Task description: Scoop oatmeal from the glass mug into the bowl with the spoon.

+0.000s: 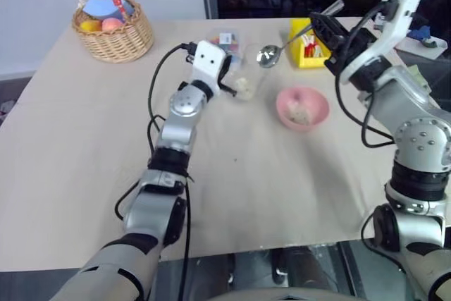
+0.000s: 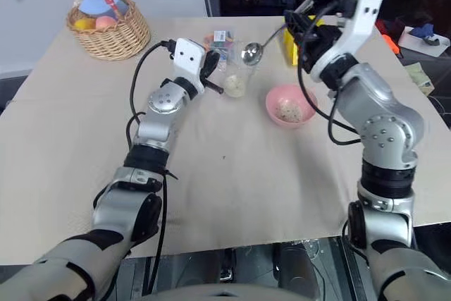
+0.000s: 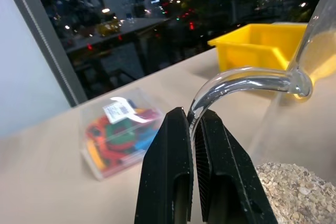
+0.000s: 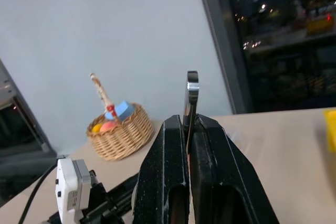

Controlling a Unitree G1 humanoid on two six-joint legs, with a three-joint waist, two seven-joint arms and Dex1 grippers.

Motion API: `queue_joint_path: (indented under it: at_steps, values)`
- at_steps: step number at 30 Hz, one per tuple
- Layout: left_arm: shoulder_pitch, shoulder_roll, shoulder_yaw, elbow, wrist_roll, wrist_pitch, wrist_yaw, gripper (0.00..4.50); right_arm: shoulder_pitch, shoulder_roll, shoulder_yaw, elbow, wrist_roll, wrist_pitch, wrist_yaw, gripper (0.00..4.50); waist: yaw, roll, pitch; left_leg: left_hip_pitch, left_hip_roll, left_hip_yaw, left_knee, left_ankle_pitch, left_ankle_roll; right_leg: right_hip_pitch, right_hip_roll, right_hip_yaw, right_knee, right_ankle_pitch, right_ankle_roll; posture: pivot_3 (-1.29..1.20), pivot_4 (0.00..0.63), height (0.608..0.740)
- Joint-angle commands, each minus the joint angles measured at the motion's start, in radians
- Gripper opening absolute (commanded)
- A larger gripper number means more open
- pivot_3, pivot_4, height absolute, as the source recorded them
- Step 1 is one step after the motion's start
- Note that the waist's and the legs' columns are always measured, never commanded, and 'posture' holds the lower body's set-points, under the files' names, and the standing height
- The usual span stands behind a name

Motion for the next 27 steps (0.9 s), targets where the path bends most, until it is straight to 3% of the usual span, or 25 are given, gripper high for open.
queue_joint_path:
  at_steps: [1, 7, 8, 9, 15, 19, 23, 27]
  values:
    - [0.025, -0.001, 0.009, -0.151, -0.032, 0.032, -0.009, 0.05, -0.028, 0.027, 0.028, 0.014, -0.056, -0.035, 0.037, 0.00, -0.001, 0.000, 0.000, 0.000, 0.000, 0.000, 0.000, 0.000, 0.000, 0.000, 0.000, 0.000, 0.000, 0.000, 0.000, 0.00, 0.150, 0.740]
    - [0.101, -0.011, 0.023, -0.253, -0.065, 0.105, -0.005, 0.05, -0.022, 0.037, 0.154, 0.082, -0.190, -0.066, 0.177, 0.00, -0.002, 0.000, 0.000, 0.000, 0.000, -0.001, 0.005, 0.000, 0.000, 0.000, 0.000, 0.001, 0.003, 0.000, 0.000, 0.00, 0.150, 0.740]
    - [0.114, -0.012, 0.024, -0.268, -0.072, 0.113, -0.006, 0.00, -0.019, 0.039, 0.166, 0.092, -0.209, -0.073, 0.194, 0.71, -0.002, 0.000, 0.000, 0.000, 0.000, -0.001, 0.005, 0.000, 0.000, 0.000, 0.000, 0.001, 0.004, 0.000, 0.000, 0.00, 0.150, 0.740]
    - [0.129, -0.015, 0.028, -0.282, -0.082, 0.120, -0.005, 0.00, -0.014, 0.040, 0.174, 0.102, -0.225, -0.079, 0.213, 0.99, -0.001, 0.000, 0.000, 0.000, 0.000, -0.002, 0.005, 0.000, 0.000, 0.000, 0.000, 0.001, 0.004, 0.000, 0.000, 0.00, 0.150, 0.740]
    - [0.243, -0.049, 0.089, -0.328, -0.169, 0.125, 0.004, 0.00, 0.080, -0.048, 0.194, 0.023, -0.313, -0.126, 0.354, 3.63, 0.006, 0.000, 0.000, 0.000, 0.000, -0.006, 0.006, 0.000, 0.000, 0.000, 0.000, 0.001, 0.004, 0.000, 0.000, 0.00, 0.150, 0.740]
    - [0.280, -0.037, 0.137, -0.280, -0.208, 0.099, -0.007, 0.00, 0.275, -0.200, 0.165, -0.168, -0.328, -0.190, 0.519, 3.63, 0.011, 0.000, 0.000, -0.001, 0.000, -0.007, 0.006, -0.001, 0.001, 0.000, 0.000, -0.001, 0.002, 0.000, 0.000, 0.00, 0.150, 0.740]
    - [0.285, -0.037, 0.174, -0.220, -0.229, 0.074, -0.006, 0.00, 0.512, -0.301, 0.125, -0.272, -0.413, -0.390, 0.678, 3.63, 0.021, 0.000, 0.000, 0.000, 0.000, -0.008, 0.006, -0.001, 0.001, 0.002, 0.000, -0.001, 0.002, 0.000, 0.000, 0.00, 0.150, 0.740]
    - [0.310, -0.038, 0.195, -0.203, -0.247, 0.056, -0.022, 0.00, 0.731, -0.344, 0.074, -0.316, -0.466, -0.522, 0.753, 3.63, 0.024, -0.001, 0.000, 0.003, 0.000, -0.007, 0.007, -0.001, 0.001, 0.005, 0.000, 0.000, 0.002, 0.000, 0.000, 0.00, 0.150, 0.740]
